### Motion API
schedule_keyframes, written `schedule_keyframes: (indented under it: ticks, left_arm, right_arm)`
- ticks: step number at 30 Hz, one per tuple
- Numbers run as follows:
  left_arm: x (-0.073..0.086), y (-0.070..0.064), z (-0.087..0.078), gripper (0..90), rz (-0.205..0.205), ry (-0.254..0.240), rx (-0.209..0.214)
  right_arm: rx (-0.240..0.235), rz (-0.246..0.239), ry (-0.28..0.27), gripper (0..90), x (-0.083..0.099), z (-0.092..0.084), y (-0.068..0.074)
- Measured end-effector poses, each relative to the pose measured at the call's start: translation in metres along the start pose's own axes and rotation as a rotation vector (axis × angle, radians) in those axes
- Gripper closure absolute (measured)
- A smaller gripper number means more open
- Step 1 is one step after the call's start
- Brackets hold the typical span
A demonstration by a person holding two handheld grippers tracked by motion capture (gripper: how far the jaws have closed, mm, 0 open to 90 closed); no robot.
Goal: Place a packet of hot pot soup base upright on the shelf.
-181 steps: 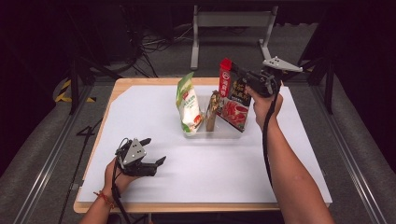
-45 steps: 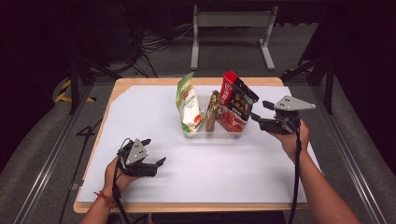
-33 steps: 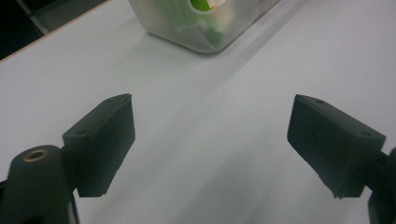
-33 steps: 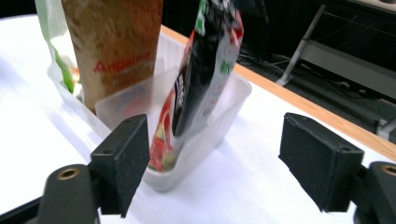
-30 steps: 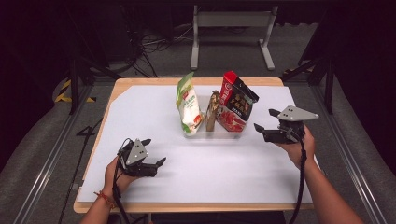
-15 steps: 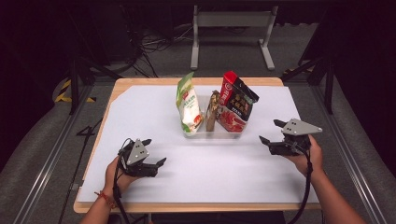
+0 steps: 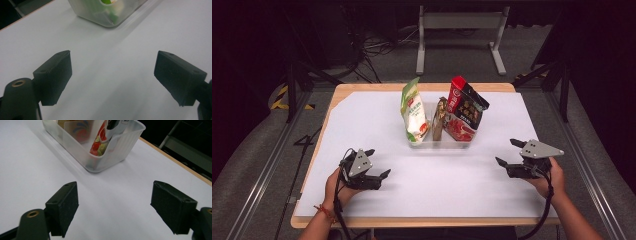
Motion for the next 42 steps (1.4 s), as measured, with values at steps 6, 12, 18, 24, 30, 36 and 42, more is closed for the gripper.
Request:
schedule_keyframes:
  ticks: [6, 12, 18, 24, 30, 36, 42]
  left_arm:
    - [0.0, 0.0, 0.001, 15.4, -0.004, -0.002, 0.002]
    - [0.0, 0.0, 0.001, 15.3, -0.007, -0.004, 0.005]
    - [0.0, -0.001, 0.0, 15.3, -0.013, -0.011, 0.006]
    - [0.001, 0.0, -0.003, 15.2, -0.023, -0.023, 0.005]
    - [0.002, 0.001, -0.005, 14.9, -0.026, -0.025, -0.005]
    - [0.002, -0.001, -0.007, 14.9, -0.022, -0.027, -0.01]
    - [0.002, -0.002, -0.006, 14.8, -0.006, -0.02, 0.0]
  right_arm:
    - [-0.042, 0.017, -0.011, 22.2, 0.012, -0.007, -0.002]
    - [-0.045, 0.012, -0.028, 23.1, 0.026, -0.016, 0.0]
    - [-0.029, 0.019, -0.038, 23.4, 0.039, -0.023, 0.0]
    - [-0.012, 0.087, -0.033, 22.8, 0.057, -0.031, -0.007]
    - [0.034, 0.122, -0.051, 22.3, 0.068, -0.042, -0.013]
    - [0.039, 0.147, -0.055, 21.6, 0.074, -0.044, -0.016]
    - [0.049, 0.142, -0.062, 21.7, 0.073, -0.045, -0.014]
Point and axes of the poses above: each handheld gripper's, and its own axes: z roughly forward along the jaws, x roughly out of its underside, y roughly to its left, the point moved 2 cm from there along z, roughly forward along the jaws, and after that the axes turned 10 degrees about x, right-handed, at the moved point
